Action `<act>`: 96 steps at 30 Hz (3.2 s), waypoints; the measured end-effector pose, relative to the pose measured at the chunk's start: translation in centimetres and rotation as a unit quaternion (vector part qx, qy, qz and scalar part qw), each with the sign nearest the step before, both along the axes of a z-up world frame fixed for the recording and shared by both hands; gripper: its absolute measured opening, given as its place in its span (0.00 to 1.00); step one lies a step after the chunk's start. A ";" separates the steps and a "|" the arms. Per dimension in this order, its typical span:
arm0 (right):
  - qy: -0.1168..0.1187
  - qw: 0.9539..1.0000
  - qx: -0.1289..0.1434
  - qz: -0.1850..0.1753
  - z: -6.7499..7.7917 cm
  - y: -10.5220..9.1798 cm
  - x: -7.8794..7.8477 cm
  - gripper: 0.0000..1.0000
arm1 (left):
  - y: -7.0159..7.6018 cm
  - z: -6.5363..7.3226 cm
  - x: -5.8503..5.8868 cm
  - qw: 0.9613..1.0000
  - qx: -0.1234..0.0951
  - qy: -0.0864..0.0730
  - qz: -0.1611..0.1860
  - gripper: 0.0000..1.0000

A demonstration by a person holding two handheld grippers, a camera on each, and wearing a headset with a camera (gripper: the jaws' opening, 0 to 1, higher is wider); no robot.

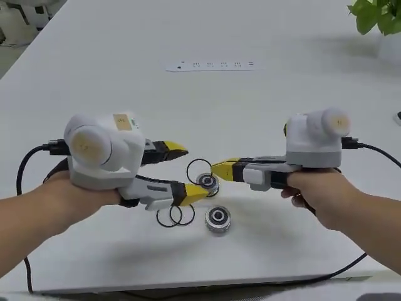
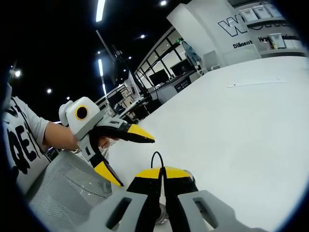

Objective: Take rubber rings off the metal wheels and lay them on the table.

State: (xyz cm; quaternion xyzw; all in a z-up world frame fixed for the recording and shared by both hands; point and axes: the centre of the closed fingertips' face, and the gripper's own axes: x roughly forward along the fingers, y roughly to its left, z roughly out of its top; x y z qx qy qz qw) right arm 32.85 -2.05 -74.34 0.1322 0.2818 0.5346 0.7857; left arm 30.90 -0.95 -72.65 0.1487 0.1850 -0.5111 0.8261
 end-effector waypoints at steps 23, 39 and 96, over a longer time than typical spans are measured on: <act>0.000 1.000 0.014 0.009 1.4 0.6 -0.3 0.00 | 2.1 1.3 -0.7 1.000 -0.007 -0.004 0.009 0.69; 0.007 1.000 0.019 0.019 1.9 1.4 -0.9 0.00 | 3.7 1.4 -1.8 1.000 -0.006 -0.002 0.011 0.78; 0.057 0.992 -0.030 0.108 -2.6 6.1 -4.0 0.00 | 8.2 -1.1 -3.6 0.999 0.008 0.022 0.036 0.88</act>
